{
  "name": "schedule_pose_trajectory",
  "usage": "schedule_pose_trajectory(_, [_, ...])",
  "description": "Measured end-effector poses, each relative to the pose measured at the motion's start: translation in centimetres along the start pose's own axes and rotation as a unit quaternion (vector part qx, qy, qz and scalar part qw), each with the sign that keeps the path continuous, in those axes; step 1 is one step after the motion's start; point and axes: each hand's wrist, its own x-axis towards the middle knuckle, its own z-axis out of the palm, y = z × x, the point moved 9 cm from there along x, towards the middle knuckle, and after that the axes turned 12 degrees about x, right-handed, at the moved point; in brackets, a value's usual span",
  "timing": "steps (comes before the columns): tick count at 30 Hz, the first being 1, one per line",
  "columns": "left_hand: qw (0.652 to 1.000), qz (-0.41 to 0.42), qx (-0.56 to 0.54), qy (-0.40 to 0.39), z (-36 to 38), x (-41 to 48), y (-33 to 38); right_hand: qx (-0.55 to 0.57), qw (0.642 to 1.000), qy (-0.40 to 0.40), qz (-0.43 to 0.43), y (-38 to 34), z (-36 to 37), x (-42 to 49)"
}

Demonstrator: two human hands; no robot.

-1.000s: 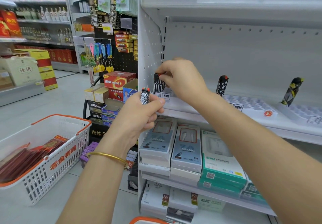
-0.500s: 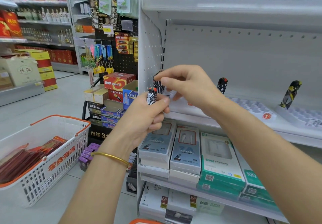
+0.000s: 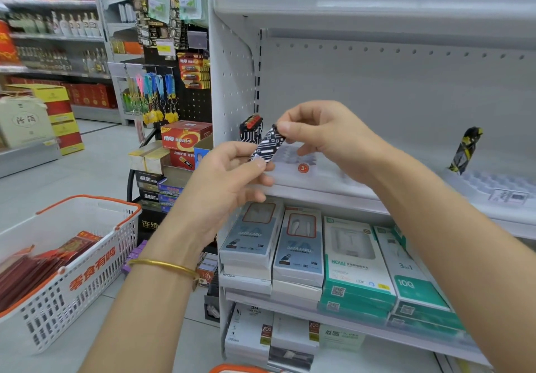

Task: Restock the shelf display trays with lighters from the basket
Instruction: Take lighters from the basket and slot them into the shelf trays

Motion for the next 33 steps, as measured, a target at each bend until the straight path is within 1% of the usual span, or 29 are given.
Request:
schedule_pose_trajectory(4, [1.000, 0.013, -0.016, 0.011, 0.2, 0.0, 0.1, 0.055, 0.998, 0.003, 0.006, 0.3, -0.2, -0.2])
schedule_pose_trajectory(7, [0.999, 0.026, -0.014, 0.022, 0.6, 0.1, 0.2, 0.070, 0.998, 0.002, 0.008, 0.5, -0.1, -0.2])
schedule_pose_trajectory(8, [0.999, 0.035, 0.005, 0.031, 0.5, 0.1, 0.4, 0.074, 0.997, 0.010, 0.009, 0.6, -0.3, -0.2])
schedule_pose_trajectory(10, [0.992, 0.068, 0.080, 0.070, 0.0, 0.2, 1.3, 0.097, 0.994, 0.046, 0.011, 0.6, -1.3, 0.1])
schedule_pose_trajectory(12, [0.970, 0.115, 0.172, 0.128, -1.1, 0.2, 2.5, 0.118, 0.989, 0.082, 0.018, 0.7, -2.6, 0.3])
schedule_pose_trajectory(15, [0.925, 0.173, 0.288, 0.179, -1.6, 0.4, 4.2, 0.112, 0.989, 0.090, 0.027, 0.8, -3.4, 0.8])
schedule_pose_trajectory(18, [0.878, 0.208, 0.395, 0.173, -0.1, 1.2, 5.4, 0.105, 0.991, 0.071, 0.031, 0.8, -3.0, 1.5])
schedule_pose_trajectory(20, [0.837, 0.236, 0.467, 0.157, 1.5, 1.5, 5.4, 0.132, 0.989, 0.061, 0.036, 1.0, -2.4, 1.8])
schedule_pose_trajectory(21, [0.828, 0.241, 0.482, 0.158, 1.8, 1.5, 5.2, 0.152, 0.986, 0.058, 0.042, 1.3, -2.1, 2.0])
schedule_pose_trajectory(23, [0.827, 0.244, 0.476, 0.174, 1.5, 1.4, 4.8, 0.189, 0.979, 0.046, 0.054, 1.8, -1.5, 2.1])
schedule_pose_trajectory(25, [0.838, 0.244, 0.452, 0.185, 1.0, 1.2, 4.4, 0.229, 0.971, 0.012, 0.064, 2.1, -0.7, 2.2])
schedule_pose_trajectory(27, [0.841, 0.244, 0.447, 0.182, 0.9, 1.5, 4.1, 0.253, 0.965, -0.010, 0.069, 2.2, -0.3, 2.5])
schedule_pose_trajectory(28, [0.839, 0.247, 0.451, 0.179, 0.9, 1.6, 4.0, 0.250, 0.966, -0.002, 0.067, 2.2, -0.5, 2.8])
schedule_pose_trajectory(30, [0.824, 0.257, 0.472, 0.177, 1.0, 1.6, 3.7, 0.204, 0.976, 0.056, 0.045, 2.2, -2.1, 3.5])
schedule_pose_trajectory(32, [0.793, 0.264, 0.520, 0.176, 1.2, 1.4, 3.3, 0.129, 0.984, 0.121, 0.020, 2.1, -3.7, 4.5])
schedule_pose_trajectory(33, [0.774, 0.269, 0.546, 0.174, 1.4, 1.3, 3.2, 0.096, 0.986, 0.139, 0.015, 2.2, -4.0, 4.9])
